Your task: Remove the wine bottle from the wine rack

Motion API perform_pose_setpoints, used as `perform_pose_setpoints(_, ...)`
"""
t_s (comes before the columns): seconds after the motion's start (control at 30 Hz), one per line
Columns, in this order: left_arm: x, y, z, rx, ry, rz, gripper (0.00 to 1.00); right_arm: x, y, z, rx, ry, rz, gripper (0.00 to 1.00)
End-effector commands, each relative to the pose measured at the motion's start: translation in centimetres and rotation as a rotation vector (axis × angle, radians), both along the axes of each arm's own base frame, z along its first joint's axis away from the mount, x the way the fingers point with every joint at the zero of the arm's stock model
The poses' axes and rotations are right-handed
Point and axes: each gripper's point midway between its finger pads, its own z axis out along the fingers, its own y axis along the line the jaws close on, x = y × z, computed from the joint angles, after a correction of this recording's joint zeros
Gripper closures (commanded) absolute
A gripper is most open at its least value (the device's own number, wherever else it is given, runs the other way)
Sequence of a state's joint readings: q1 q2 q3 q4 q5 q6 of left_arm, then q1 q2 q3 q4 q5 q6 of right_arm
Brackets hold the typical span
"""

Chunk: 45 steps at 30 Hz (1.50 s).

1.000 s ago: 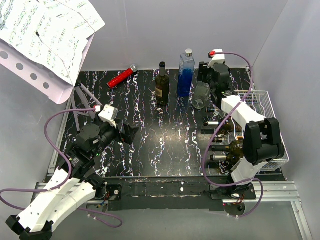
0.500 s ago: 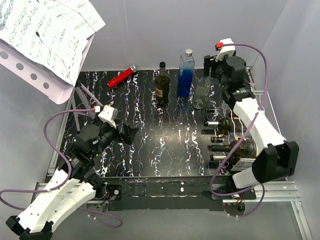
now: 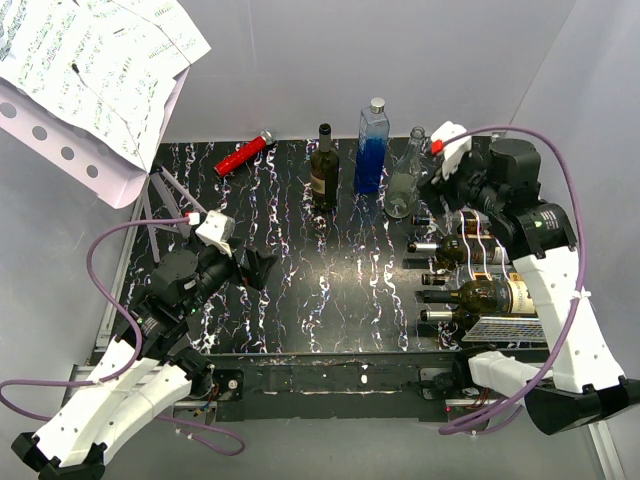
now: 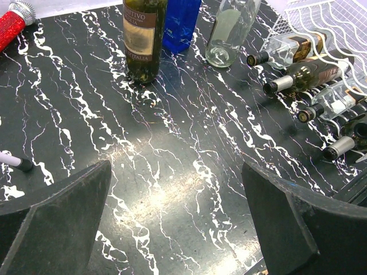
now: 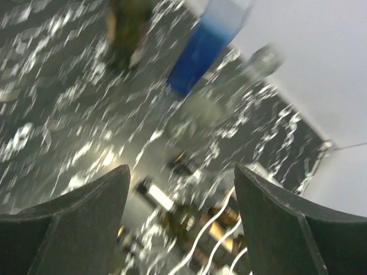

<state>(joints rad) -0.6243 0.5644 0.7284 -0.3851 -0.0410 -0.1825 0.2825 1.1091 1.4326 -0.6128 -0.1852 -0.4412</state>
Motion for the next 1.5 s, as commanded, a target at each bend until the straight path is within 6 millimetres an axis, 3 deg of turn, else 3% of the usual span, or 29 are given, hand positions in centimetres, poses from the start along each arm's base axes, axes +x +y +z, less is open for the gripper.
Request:
perform_pose_setpoints(0.0,0.0,-0.5,0.5,-0.005,-0.017,-0.025,0.02,-7.4,-1.1,-7.3,-0.206,0.337,0.18,0.18)
perform_pose_setpoints(0.1,-0.3,-0.8,0.5,-0.012,-0.012,-0.044,0.02,-10.5,-1.5,-10.0,-0.28,0.435,0.267,0.18)
perform_pose_setpoints(0.33,-0.4,-0.7,0.8,-0.021,-0.021,-0.045,0.02,-16.6,-1.6,-13.9,-0.359,0.636,0.453,0.18)
perform_pose_setpoints(0.43,-0.6,-0.5,1.0,-0.026,-0.029,-0.042,0.02,-18.1,-2.2,-15.9,-0.423,0.747,0.482,0.18)
perform_pose_setpoints(0.6,-0.6,-0.4,1.1,-0.028,-0.033,-0.038,0.02,-17.2,-3.8,-18.5,-0.558,0.765,0.446,0.2)
perform_pose_setpoints(0.87,-0.5,-0.3,1.3,-0.029,-0.036,-0.027,0.02,-18.1,-6.4,-22.3,-0.726,0.859,0.424,0.25)
perform_pose_setpoints(1.2,-0.6,-0.4,1.4,-0.034,-0.038,-0.038,0.02,-18.5,-7.3,-24.1,-0.754,0.829,0.409,0.3)
perform_pose_setpoints(1.3,-0.6,-0.4,1.5,-0.035,-0.041,-0.035,0.02,-17.9,-8.0,-24.2,-0.804,0.81,0.388,0.41)
perform_pose_setpoints(1.37,-0.6,-0.3,1.5,-0.036,-0.043,-0.03,0.02,-17.2,-8.4,-23.9,-0.829,0.784,0.363,0.53)
perform_pose_setpoints(1.47,-0.5,-0.3,1.3,-0.031,-0.039,-0.029,0.02,-16.0,-7.8,-22.8,-0.817,0.739,0.352,0.67)
